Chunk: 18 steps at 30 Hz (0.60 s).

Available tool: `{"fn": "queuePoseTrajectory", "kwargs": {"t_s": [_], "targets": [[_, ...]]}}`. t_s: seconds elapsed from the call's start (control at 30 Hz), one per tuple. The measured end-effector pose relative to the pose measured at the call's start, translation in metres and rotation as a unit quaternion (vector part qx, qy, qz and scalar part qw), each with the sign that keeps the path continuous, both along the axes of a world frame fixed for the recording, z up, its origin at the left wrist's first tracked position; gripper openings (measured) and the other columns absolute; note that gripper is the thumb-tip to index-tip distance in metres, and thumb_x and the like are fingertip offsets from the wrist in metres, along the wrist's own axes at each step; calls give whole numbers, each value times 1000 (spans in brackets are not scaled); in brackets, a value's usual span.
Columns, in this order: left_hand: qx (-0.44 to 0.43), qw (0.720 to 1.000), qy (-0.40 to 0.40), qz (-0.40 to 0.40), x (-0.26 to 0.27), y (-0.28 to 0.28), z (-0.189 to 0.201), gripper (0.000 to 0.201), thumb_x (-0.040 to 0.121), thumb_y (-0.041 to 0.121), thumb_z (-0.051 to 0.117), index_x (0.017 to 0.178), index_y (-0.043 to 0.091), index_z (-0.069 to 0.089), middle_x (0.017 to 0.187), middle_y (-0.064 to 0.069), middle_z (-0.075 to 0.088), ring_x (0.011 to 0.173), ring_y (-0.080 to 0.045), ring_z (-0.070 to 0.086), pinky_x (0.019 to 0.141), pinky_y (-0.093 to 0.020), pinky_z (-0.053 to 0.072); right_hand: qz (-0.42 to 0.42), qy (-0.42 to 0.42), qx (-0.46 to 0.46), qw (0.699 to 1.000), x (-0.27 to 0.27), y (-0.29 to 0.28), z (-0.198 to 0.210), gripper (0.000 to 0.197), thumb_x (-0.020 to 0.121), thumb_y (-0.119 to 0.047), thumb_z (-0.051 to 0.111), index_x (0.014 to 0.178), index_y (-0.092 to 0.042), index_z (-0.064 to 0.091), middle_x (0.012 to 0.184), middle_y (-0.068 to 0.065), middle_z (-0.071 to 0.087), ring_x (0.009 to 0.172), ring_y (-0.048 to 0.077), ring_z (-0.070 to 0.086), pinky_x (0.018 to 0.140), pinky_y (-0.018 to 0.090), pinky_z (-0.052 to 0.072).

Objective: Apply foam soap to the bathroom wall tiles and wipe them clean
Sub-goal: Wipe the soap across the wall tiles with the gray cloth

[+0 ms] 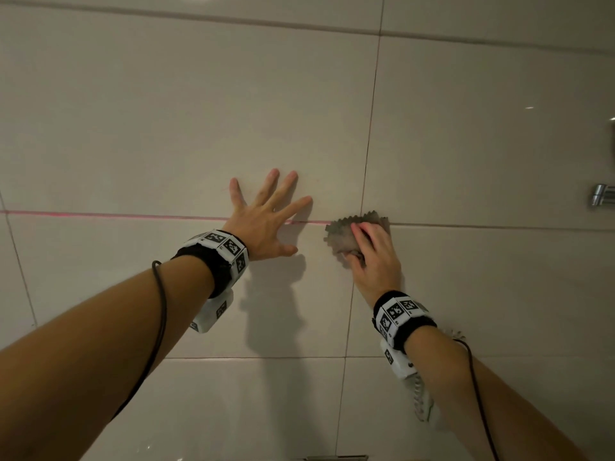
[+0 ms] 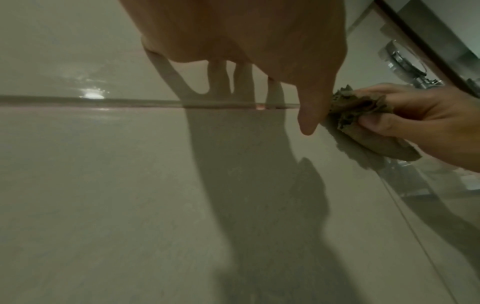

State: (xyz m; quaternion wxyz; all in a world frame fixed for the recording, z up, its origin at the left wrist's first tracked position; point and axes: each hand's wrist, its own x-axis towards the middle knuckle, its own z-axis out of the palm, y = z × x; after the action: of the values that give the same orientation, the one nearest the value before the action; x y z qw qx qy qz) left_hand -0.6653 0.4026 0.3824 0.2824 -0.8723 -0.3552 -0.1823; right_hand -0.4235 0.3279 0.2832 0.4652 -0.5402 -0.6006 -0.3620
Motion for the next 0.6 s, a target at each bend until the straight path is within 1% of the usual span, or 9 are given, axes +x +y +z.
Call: {"fn": "queuePoseTrajectory", "kwargs": {"t_s": [0.13, 0.3, 0.43, 0.53, 0.6], "targets": [[10, 1000, -2, -2, -1, 2, -1, 100, 81, 74, 55, 157, 45, -4, 164, 4, -29, 151, -26, -26, 106, -83, 1, 1, 0, 19, 1000, 0, 3, 1, 44, 90, -17, 49, 130, -4, 61, 129, 9, 59, 124, 27, 48, 98, 48, 51], [29, 1000, 7, -7, -6, 9, -1, 102, 80, 75, 55, 157, 45, -6, 165, 4, -28, 152, -25, -24, 104, -83, 0, 10, -49, 24, 998, -12, 15, 1, 44, 90, -17, 51, 130, -4, 61, 128, 11, 60, 123, 30, 52, 101, 48, 48], [40, 999, 21, -5, -16, 11, 1, 105, 79, 76, 56, 158, 43, -5, 166, 3, -25, 153, -23, -21, 107, -81, 0, 15, -29, 36, 999, -26, 22, -1, 45, 89, -19, 53, 131, -4, 61, 128, 10, 58, 122, 30, 51, 101, 47, 49], [45, 999, 24, -8, -25, 14, 3, 106, 79, 74, 59, 158, 41, -4, 166, 1, -24, 153, -24, -20, 110, -78, -2, 19, -28, 41, 999, -31, 22, 4, 43, 88, -21, 53, 126, -4, 65, 124, 11, 62, 119, 27, 51, 97, 45, 52], [43, 999, 17, -11, -30, 16, 2, 107, 78, 73, 60, 158, 42, -4, 166, 0, -24, 153, -24, -20, 112, -75, -4, 21, -22, 32, 999, -35, 23, 5, 43, 89, -22, 53, 126, -5, 65, 124, 10, 63, 119, 29, 54, 96, 46, 52]]}}
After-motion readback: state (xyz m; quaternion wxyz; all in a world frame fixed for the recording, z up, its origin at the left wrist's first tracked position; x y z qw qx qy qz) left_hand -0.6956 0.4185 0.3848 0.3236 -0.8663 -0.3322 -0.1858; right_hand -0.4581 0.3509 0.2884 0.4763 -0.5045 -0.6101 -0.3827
